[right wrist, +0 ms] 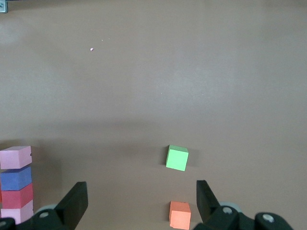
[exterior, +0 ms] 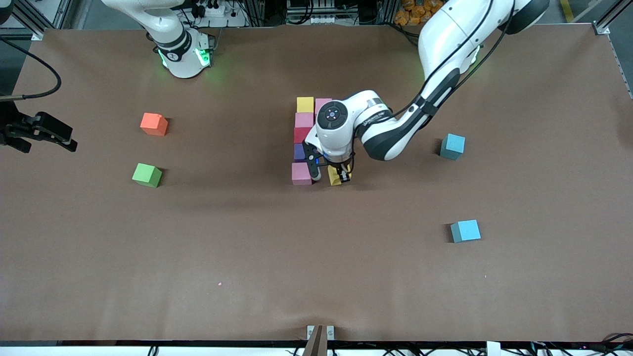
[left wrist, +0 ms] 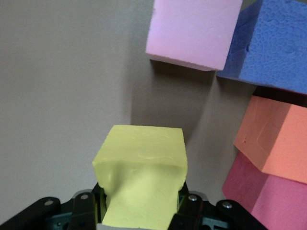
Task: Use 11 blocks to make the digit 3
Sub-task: 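Carry the yellow cube with the left gripper to the light pink cube, then lower the yellow cube beside the light pink cube and open the left gripper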
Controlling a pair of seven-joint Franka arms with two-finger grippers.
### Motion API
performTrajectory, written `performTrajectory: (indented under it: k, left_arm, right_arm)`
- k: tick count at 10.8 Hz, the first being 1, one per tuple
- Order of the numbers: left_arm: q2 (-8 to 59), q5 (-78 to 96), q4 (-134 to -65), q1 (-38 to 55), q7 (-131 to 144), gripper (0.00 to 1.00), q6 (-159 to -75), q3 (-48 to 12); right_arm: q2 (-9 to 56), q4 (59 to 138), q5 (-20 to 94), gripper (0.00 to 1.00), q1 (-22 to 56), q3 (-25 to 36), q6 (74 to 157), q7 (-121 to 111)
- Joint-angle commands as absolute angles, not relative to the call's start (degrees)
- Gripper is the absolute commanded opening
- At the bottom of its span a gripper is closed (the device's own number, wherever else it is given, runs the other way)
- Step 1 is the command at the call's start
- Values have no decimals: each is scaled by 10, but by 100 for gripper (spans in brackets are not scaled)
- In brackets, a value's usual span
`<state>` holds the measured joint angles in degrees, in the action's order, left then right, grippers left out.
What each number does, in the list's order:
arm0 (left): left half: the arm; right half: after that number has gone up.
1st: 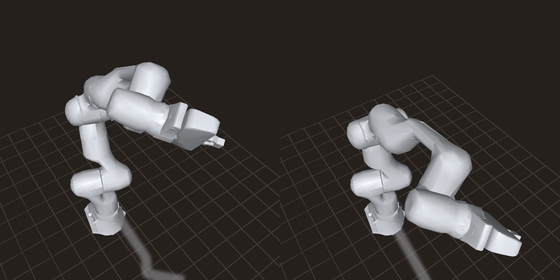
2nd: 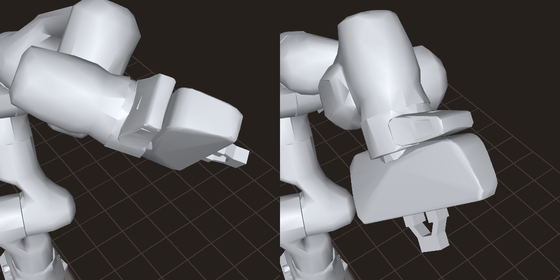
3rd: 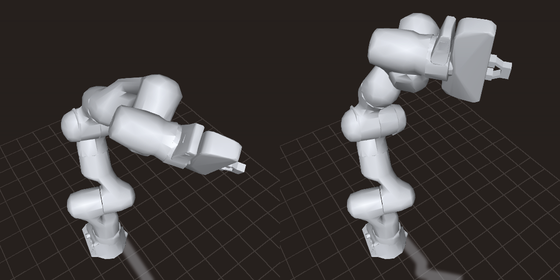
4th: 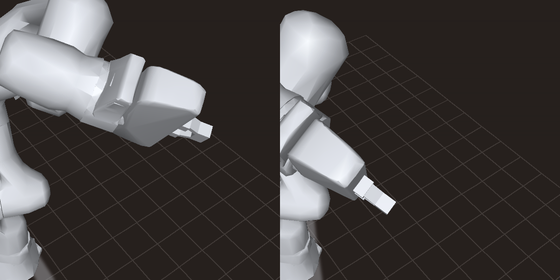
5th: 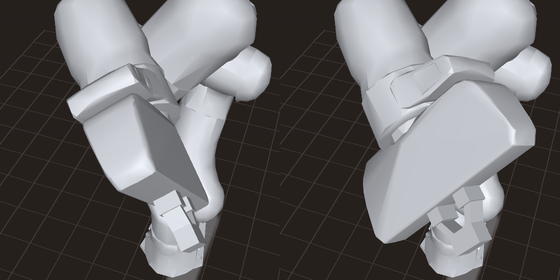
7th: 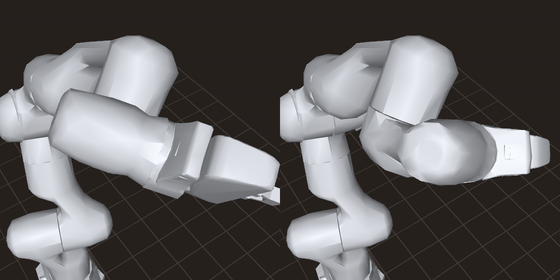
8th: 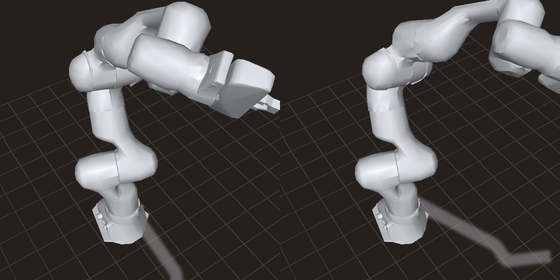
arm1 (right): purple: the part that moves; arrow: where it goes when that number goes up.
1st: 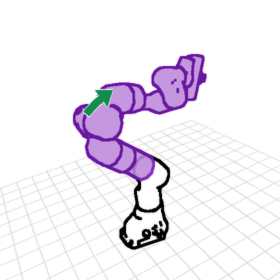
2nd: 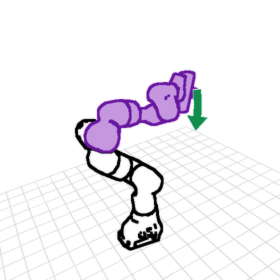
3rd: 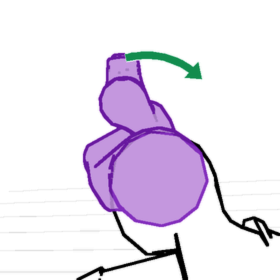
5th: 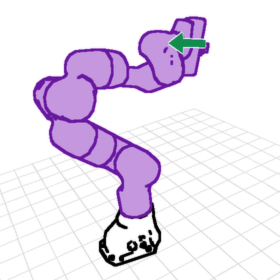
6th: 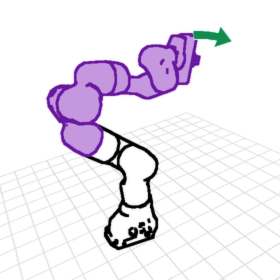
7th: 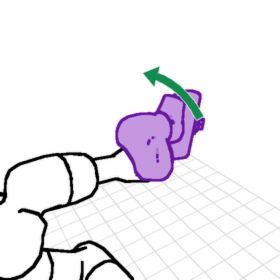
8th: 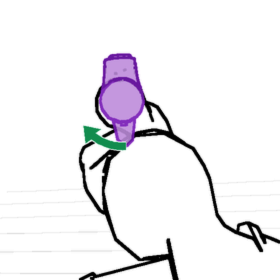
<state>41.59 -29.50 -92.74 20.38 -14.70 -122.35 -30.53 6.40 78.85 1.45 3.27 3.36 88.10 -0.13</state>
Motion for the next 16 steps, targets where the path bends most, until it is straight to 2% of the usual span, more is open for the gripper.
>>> performTrajectory:
  k: [1,6,16]
  left_arm:
    - [431,-307,-897,249,-157,29,-1221,-271]
    - [455,-306,-854,317,-162,29,-1222,-223]
    - [483,-298,-824,359,-168,33,-1222,-201]
  right_arm:
    - [56,795,11,100,40,38,884,11]
    - [56,794,11,100,40,38,883,11]
    - [56,795,16,100,35,39,885,11]
